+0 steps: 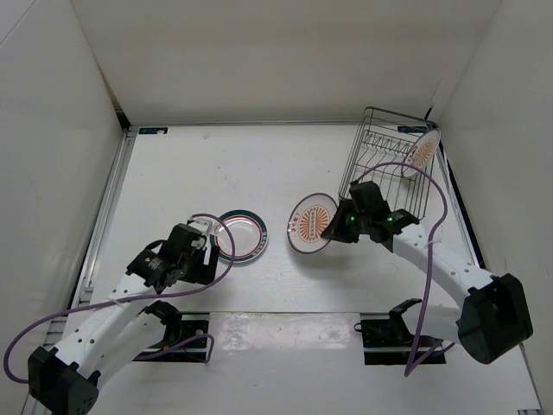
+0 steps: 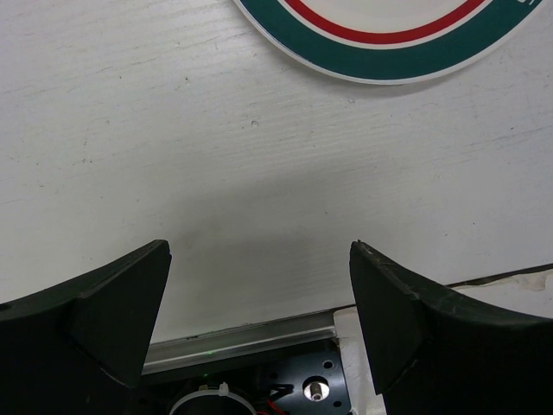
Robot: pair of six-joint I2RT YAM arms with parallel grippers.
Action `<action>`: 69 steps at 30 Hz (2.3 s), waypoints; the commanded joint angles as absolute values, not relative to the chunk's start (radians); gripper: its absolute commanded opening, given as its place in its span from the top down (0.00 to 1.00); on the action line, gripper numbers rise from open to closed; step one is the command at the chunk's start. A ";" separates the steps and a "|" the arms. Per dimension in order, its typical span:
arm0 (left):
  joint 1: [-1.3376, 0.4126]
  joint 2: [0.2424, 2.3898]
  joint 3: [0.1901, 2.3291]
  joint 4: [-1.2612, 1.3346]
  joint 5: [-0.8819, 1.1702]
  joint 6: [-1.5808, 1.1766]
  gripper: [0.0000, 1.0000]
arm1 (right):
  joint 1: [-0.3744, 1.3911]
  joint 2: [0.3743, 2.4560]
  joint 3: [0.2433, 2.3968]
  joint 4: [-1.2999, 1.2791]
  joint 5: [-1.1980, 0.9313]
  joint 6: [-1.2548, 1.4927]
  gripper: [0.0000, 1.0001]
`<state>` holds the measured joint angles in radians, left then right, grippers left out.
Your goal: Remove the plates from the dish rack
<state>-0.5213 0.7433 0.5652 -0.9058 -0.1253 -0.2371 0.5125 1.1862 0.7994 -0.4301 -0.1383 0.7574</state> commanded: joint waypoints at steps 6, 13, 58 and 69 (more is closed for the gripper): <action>-0.525 0.753 0.584 -0.897 -0.143 -0.242 0.04 | 0.569 1.154 0.651 -0.243 -0.019 1.015 1.00; -0.525 0.767 0.584 -0.900 -0.143 -0.242 0.04 | 0.568 1.152 0.609 -0.182 -0.012 1.068 0.93; -0.523 0.779 0.600 -0.920 -0.175 -0.249 0.04 | 0.250 1.017 0.755 -0.657 0.305 1.224 0.44; -0.523 0.805 0.601 -0.917 -0.158 -0.247 0.04 | 0.193 0.957 0.764 -0.497 0.402 1.279 0.42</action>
<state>-0.5213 0.8040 0.5659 -0.9199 -0.1684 -0.2447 0.2070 0.9531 0.6979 -0.5533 0.3347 1.2575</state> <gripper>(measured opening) 0.951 0.574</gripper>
